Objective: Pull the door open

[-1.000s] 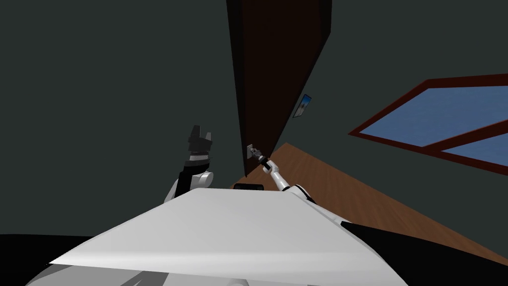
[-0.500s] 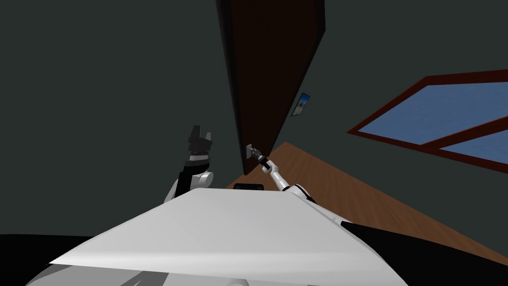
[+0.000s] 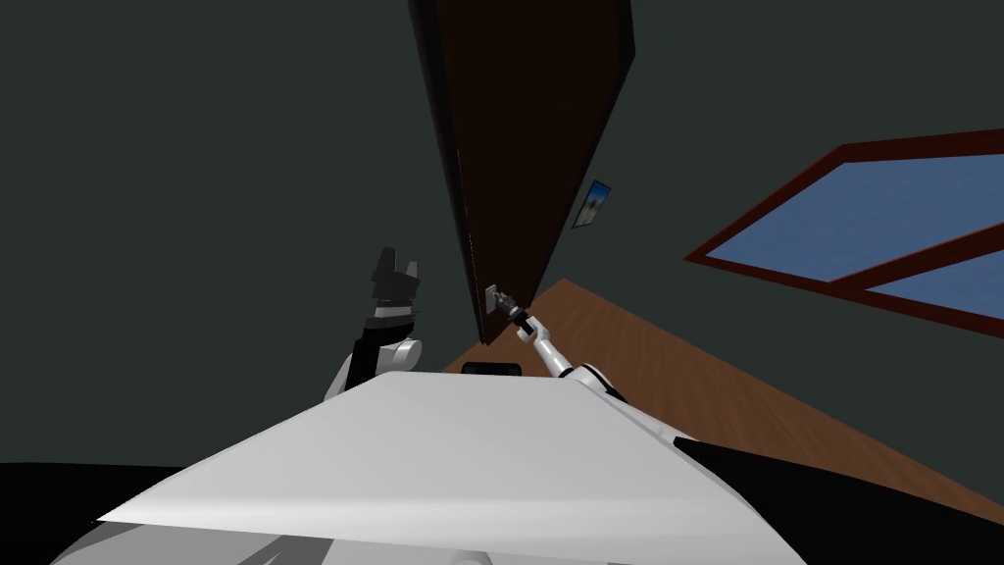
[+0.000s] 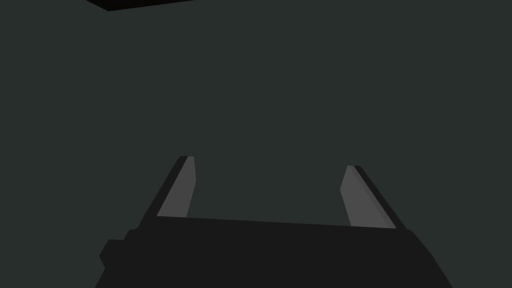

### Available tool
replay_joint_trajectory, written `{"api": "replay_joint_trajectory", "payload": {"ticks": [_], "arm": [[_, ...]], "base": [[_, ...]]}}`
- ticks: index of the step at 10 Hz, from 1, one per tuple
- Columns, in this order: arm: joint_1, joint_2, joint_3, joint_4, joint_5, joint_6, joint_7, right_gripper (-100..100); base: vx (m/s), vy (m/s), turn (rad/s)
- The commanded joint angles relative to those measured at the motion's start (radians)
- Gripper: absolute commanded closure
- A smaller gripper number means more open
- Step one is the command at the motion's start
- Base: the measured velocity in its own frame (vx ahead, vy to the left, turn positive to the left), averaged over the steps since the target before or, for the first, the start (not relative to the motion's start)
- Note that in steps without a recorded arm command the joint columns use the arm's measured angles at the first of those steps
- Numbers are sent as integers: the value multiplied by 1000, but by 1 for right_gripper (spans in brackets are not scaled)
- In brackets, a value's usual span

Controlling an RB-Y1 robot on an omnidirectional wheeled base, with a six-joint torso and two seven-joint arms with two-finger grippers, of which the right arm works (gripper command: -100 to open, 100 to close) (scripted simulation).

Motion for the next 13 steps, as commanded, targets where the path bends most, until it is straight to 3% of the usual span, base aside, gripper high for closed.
{"api": "replay_joint_trajectory", "payload": {"ticks": [1, 2, 4, 7, 8, 10, 11, 13], "arm": [[2, 6, 34, 1, -41, -3, -50, 100], [2, 6, 34, 1, -41, -3, -63, 100], [1, 3, 66, -11, -106, 4, -127, 100], [0, 2, 83, -17, -139, 8, -182, 100], [0, 0, 99, -23, -173, 12, -223, 100], [0, 0, 99, -23, -173, 12, -223, 100], [-1, -1, 118, -30, -210, 17, -264, 100], [-1, -1, 118, -30, -210, 17, -264, 100]], "base": [[-61, -68, 4], [-42, -56, 3], [-53, -72, 12], [-32, -46, 3], [-43, -56, 7], [-18, -36, 7], [-20, -33, -12], [-2, -24, 18]]}}
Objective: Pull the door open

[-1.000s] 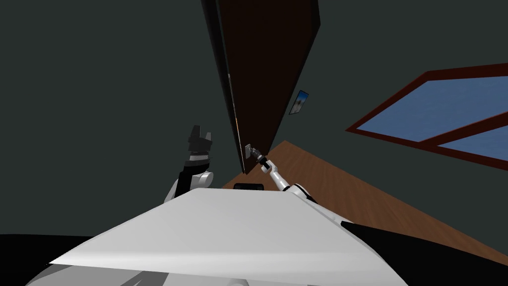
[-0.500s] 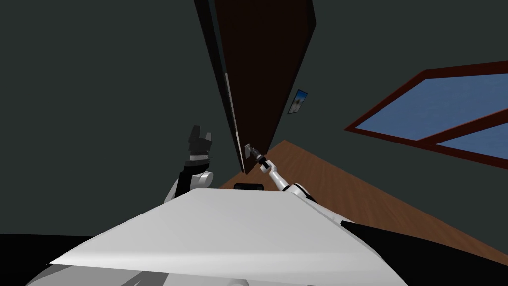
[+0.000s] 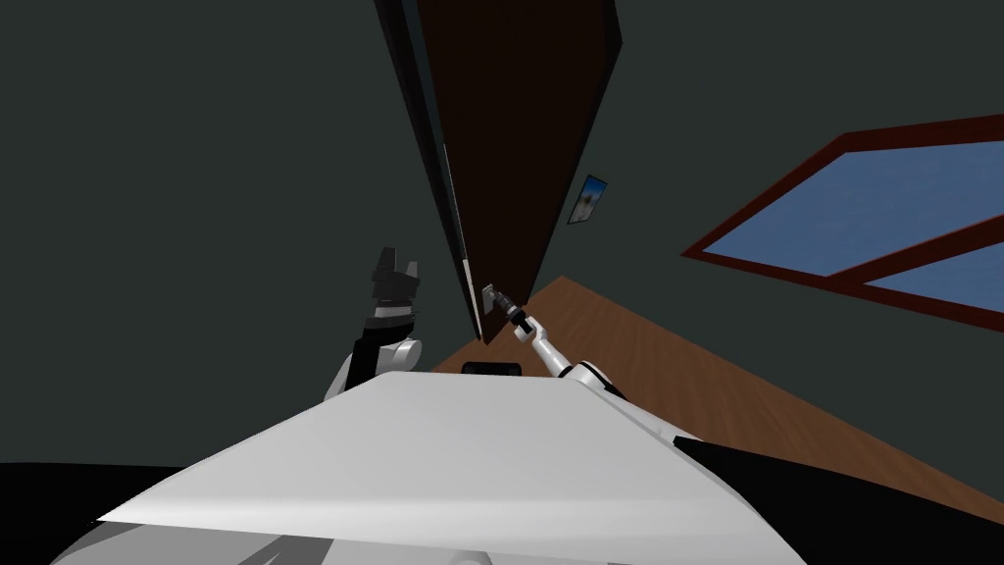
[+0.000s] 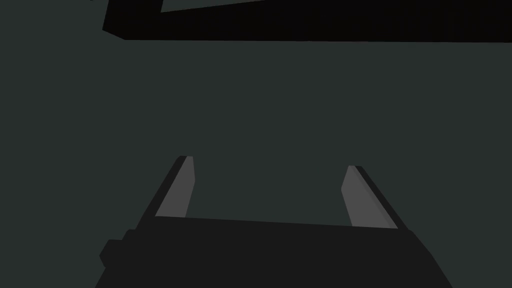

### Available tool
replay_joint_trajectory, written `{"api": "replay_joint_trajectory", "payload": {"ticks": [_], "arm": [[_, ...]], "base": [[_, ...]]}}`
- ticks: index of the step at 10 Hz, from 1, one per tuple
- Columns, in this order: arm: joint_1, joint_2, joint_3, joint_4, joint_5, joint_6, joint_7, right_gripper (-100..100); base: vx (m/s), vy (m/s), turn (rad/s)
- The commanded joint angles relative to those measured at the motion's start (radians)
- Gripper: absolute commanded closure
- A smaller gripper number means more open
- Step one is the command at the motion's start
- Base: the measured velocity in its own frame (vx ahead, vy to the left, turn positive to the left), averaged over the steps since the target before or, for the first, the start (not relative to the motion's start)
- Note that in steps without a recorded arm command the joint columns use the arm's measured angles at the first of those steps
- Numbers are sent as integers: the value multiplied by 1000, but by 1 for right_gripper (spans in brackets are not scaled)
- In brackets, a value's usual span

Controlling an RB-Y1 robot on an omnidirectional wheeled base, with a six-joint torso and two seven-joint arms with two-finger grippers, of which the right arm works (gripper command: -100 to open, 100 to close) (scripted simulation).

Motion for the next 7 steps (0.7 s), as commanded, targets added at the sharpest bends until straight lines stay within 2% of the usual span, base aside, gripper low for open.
{"api": "replay_joint_trajectory", "payload": {"ticks": [1, 2, 4, 5, 7], "arm": [[15, 13, 30, -17, 6, 9, -9, 100], [15, 11, 49, -24, -31, 13, -50, 100], [15, 11, 49, -24, -31, 13, -50, 100], [14, 10, 67, -31, -68, 18, -91, 100], [14, 10, 67, -31, -68, 18, -91, 100]], "base": [[3, -11, -7], [-14, -45, 7], [-15, -31, 6], [-24, -27, -14], [-11, -24, 2]]}}
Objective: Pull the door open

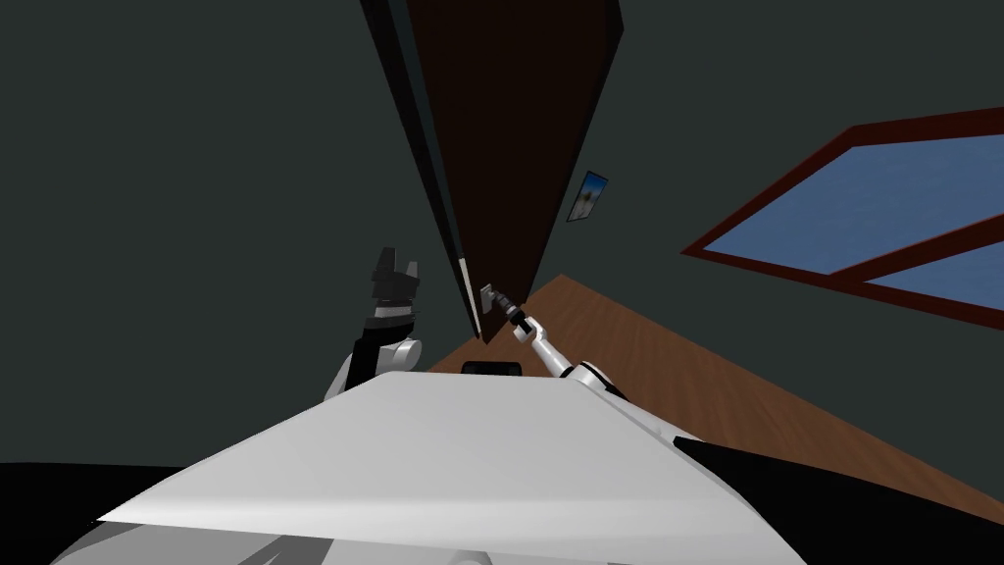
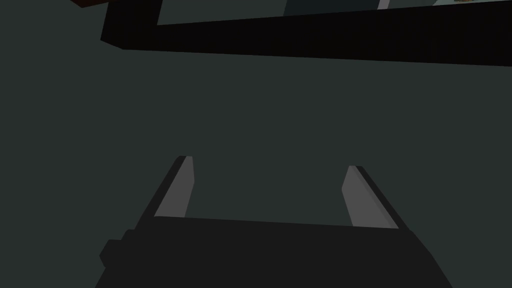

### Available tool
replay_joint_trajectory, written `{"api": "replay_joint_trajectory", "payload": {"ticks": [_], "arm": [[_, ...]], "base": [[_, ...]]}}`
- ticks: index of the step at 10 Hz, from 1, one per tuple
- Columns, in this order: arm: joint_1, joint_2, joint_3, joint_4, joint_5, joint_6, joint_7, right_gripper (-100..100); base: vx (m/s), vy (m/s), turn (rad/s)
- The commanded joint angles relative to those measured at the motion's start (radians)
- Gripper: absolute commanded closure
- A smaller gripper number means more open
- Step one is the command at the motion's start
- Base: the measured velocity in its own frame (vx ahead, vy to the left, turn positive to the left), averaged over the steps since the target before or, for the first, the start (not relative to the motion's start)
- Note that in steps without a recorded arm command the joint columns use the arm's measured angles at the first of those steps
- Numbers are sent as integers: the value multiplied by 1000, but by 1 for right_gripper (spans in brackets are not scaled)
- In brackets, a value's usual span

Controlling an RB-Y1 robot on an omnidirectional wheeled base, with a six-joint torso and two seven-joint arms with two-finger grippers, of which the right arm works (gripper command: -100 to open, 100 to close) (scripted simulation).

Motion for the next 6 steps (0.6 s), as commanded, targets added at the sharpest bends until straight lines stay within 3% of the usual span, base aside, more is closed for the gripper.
{"api": "replay_joint_trajectory", "payload": {"ticks": [1, 6], "arm": [[7, 23, 29, 8, 5, -10, -2, 100], [7, 23, 29, 8, 5, -10, -2, 100]], "base": [[0, -14, -11], [-3, 2, 3]]}}
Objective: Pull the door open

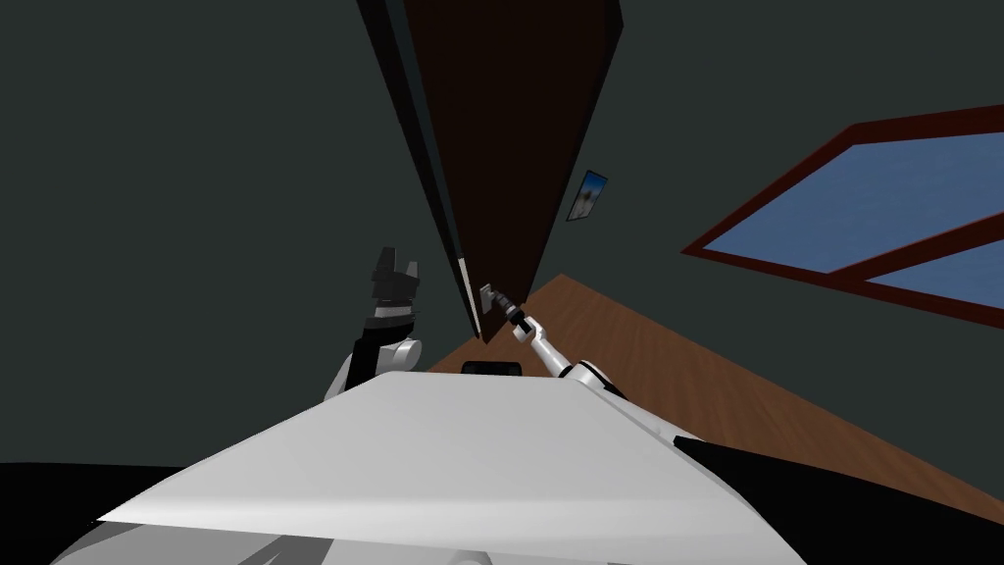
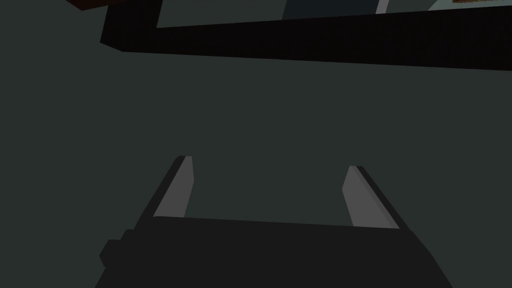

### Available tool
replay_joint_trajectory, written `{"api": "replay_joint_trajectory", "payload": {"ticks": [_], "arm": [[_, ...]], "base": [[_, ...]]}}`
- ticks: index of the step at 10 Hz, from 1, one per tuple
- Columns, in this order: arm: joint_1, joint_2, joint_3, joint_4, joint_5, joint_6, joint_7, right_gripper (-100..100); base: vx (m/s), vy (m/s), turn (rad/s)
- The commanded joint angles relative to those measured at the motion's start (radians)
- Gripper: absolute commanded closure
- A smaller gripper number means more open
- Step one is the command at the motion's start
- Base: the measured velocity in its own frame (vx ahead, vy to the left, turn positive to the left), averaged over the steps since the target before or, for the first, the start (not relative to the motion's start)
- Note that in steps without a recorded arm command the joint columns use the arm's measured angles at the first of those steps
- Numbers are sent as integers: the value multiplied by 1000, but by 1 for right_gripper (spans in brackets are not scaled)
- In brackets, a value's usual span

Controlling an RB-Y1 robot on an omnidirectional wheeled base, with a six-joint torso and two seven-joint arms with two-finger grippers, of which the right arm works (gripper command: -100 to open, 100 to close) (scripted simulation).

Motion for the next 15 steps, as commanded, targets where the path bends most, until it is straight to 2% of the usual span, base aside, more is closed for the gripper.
{"api": "replay_joint_trajectory", "payload": {"ticks": [1, 2, 4, 5, 6, 12, 13, 15], "arm": [[17, 16, 30, -8, 7, -12, -2, 100], [9, -11, 1, -12, -18, 3, -38, 100], [11, -15, 1, -13, -33, 5, -68, 100], [13, -21, 2, -15, -51, 7, -105, 100], [16, -37, -7, -15, -25, 8, -53, -100], [37, -74, 6, -37, 61, -21, 93, -100], [37, -74, 6, -37, 61, -21, 101, -100], [46, -90, 11, -46, 98, -33, 166, -100]], "base": [[10, 8, 4], [1, -55, 94], [-19, -83, 99], [-52, -85, 153], [-31, -55, 14], [-9, -9, -31], [-2, -20, -9], [-10, -22, -22]]}}
